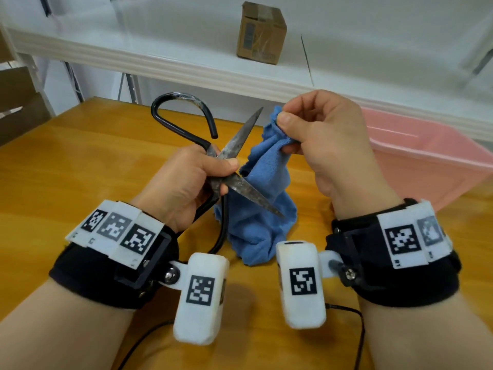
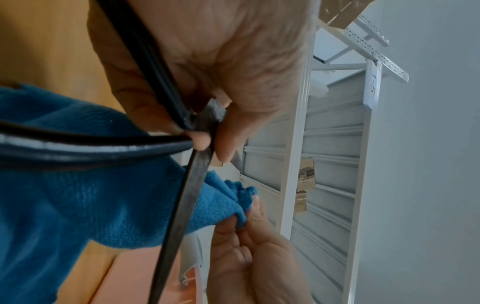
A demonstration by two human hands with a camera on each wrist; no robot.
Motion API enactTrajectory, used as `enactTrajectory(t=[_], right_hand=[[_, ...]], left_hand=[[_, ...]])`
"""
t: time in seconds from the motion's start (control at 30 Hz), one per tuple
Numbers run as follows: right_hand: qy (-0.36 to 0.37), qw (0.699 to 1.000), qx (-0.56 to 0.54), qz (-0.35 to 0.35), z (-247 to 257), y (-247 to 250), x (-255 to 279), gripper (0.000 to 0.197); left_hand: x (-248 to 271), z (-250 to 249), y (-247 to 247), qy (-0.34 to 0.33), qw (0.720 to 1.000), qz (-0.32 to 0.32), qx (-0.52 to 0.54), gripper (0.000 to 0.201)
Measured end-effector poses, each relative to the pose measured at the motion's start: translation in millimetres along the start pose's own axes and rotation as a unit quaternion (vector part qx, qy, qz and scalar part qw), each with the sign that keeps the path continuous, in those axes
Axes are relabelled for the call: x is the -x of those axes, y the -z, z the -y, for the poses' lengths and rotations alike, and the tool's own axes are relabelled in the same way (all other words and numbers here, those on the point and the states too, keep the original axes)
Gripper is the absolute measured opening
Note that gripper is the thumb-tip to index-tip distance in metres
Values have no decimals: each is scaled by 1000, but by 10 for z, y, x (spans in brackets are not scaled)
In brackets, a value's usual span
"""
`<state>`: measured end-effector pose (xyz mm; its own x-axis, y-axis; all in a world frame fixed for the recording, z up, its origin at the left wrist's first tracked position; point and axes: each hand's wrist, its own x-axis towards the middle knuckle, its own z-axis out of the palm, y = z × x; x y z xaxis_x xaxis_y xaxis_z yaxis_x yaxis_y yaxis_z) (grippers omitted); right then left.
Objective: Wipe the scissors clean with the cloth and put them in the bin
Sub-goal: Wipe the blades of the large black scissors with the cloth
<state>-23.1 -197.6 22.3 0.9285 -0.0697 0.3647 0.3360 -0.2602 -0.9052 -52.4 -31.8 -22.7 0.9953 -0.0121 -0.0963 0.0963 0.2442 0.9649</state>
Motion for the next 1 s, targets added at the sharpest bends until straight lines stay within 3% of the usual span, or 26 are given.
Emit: enactTrajectory(t=[0.2,0.43,0.63,0.83,1.0], right_hand=[[16,1000,4,-27,-42,50,-82,24],[93,987,124,-43,-91,-50,-35,19],[121,967,213,-70,-83,-70,-46,10],[115,965,205,-114,-116,11,-124,12],[83,970,227,-24,-138,-89,-111,12]], left_hand=[[-192,-143,-87,5,1000,0,-11,18],[-284,-134,-251,15,997,59,-41,23],[-310,-92,-210,-14,995,57,-84,28],[-325,-122,-223,-33,991,67,-114,29],[-353,-114,-209,-34,991,33,-124,29]])
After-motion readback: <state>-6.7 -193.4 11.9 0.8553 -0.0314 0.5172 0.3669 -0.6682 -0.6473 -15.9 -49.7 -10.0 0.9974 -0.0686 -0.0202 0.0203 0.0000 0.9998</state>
